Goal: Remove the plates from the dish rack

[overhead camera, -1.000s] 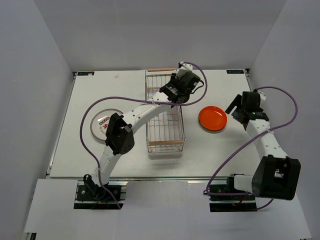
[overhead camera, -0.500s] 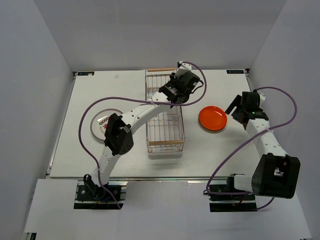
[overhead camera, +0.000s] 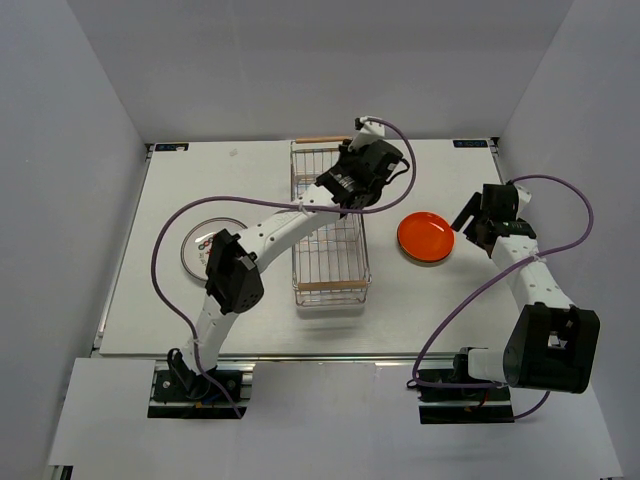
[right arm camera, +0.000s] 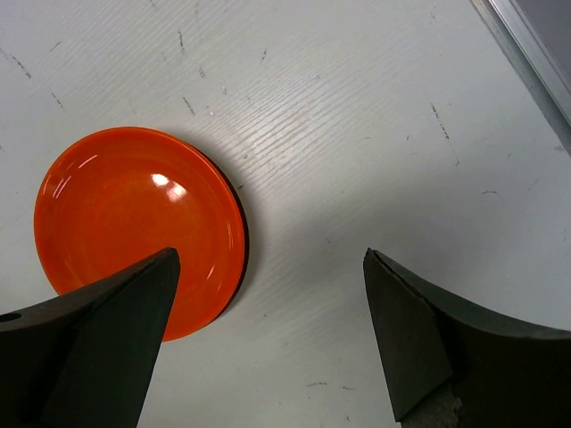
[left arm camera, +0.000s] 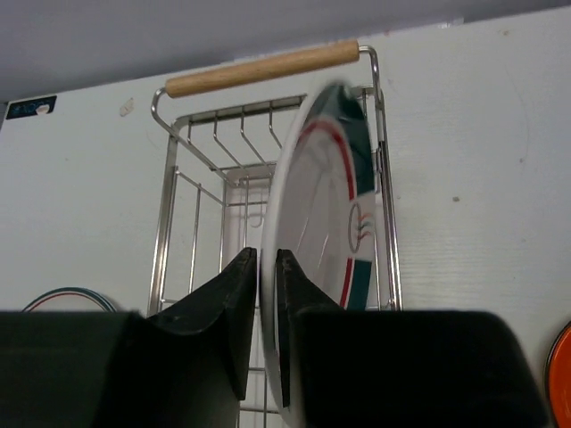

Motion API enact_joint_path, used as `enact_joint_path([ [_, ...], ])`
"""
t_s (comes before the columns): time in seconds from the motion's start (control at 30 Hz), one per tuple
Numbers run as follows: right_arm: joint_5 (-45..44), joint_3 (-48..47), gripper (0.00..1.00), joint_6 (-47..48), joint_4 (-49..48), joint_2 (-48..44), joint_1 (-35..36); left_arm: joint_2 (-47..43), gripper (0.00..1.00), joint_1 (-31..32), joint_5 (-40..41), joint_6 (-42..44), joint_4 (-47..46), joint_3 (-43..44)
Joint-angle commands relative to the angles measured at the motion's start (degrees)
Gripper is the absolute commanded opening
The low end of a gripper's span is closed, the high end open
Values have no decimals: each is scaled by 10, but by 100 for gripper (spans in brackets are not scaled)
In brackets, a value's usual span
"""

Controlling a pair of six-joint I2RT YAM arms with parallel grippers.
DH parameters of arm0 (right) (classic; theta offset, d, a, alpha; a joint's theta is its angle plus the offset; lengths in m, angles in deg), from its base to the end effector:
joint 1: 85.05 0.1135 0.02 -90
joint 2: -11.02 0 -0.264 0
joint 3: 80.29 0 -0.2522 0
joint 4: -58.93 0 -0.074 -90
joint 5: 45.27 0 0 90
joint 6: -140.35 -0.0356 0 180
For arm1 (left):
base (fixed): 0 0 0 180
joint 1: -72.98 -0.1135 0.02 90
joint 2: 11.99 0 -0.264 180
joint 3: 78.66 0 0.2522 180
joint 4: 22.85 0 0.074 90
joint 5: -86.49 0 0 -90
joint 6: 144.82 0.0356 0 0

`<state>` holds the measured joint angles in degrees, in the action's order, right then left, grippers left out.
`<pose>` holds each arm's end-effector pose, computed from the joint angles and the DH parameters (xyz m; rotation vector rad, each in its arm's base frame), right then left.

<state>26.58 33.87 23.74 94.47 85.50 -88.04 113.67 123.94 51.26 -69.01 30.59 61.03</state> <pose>0.2751 -0.0255 0.2548 0.7359 2.1789 -0.1603 0.3322 -0.3635 0.3291 0.1583 1.9553 0.3469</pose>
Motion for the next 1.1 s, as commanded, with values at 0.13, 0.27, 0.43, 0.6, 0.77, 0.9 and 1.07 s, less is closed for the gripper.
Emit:
enact_joint_path([
  [0.13,-21,-27,89,-4,12,0,-1,-75,16,25,125,57,-54,0],
  [0.27,-36,-28,89,-5,17,-2,0,-79,4,30,163,77,-71,-14],
  [0.43,-35,-28,89,-5,18,-3,-1,-81,0,30,162,65,-62,-26],
  [0.6,-28,-28,89,-3,17,-2,-1,-94,26,18,76,-28,13,-15],
  [0.77,-15,-28,89,2,14,2,0,-158,75,-8,24,-79,29,-81],
  [0.9,-8,-26,89,2,13,4,-1,-188,98,-47,-40,-135,37,-145],
  [1.07,-6,-25,89,2,12,8,-1,-175,98,-96,-141,-155,36,-165],
])
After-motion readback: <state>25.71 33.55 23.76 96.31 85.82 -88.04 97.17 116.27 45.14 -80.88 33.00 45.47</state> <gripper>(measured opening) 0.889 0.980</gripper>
